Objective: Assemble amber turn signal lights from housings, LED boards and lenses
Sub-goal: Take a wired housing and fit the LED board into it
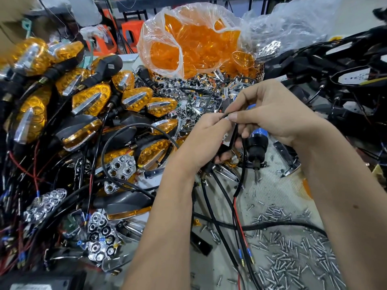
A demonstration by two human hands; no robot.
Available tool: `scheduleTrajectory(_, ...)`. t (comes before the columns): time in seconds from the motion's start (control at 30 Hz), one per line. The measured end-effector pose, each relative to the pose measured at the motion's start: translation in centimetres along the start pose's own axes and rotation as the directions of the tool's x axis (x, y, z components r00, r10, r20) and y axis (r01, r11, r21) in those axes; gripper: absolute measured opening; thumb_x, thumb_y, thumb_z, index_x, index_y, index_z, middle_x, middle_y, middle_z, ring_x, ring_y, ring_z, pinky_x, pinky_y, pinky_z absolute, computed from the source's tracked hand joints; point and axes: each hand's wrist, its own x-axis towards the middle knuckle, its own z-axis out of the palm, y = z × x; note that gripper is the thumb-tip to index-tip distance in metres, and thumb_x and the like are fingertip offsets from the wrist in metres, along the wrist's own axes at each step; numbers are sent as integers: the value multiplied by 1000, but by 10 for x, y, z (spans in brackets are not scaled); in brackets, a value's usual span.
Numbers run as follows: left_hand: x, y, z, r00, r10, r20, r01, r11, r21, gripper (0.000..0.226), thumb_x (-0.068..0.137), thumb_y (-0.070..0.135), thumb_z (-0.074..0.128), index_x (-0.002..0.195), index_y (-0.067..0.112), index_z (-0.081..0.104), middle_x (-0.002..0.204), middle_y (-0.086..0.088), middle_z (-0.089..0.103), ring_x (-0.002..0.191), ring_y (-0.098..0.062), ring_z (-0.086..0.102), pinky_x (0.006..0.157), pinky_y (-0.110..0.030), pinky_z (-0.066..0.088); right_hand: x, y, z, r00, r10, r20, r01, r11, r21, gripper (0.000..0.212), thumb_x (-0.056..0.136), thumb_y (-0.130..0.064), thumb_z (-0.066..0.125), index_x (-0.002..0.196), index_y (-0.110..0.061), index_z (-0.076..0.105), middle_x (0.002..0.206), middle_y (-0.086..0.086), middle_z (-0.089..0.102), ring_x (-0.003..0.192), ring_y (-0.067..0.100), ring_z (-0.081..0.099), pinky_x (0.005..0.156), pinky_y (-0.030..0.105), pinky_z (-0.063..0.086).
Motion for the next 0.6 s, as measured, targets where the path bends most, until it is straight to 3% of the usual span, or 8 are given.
scheduleTrajectory(0.17,-2,1,-3,999,-3,-54,-2,997,-78,44,103,17,40,67,28,63,69,-6,62,41,-18,44,40,-20,28,1,2,0,1000,2,27,-6,989,148,11,92,1,71,101,7,75,68,11,69,55,17,65,56,23,57)
scheduleTrajectory(0.3,-1,0,-7,990,-16,-141,-12,981,-195,34,102,16,41,76,20,63,68,-5,61,42,-17,43,40,-20,29,3,4,2,999,1,-46,8,983,184,13,96,-3,69,106,3,76,87,21,69,66,17,66,64,24,59)
scheduleTrajectory(0.43,-2,2,-20,937,-41,-347,-91,930,-356,24,101,10,36,87,8,55,68,-4,62,44,-15,44,37,-22,31,3,9,-6,983,15,-183,7,993,115,10,97,-6,70,101,0,76,89,19,71,63,16,65,60,26,59)
scheduleTrajectory(0.6,-9,2,-43,860,-83,-503,-205,847,-490,27,101,6,33,81,8,51,68,-5,58,43,-15,41,38,-20,28,4,14,-3,989,13,-149,-25,997,-80,8,97,-3,69,93,-4,75,84,17,72,60,18,68,57,29,59)
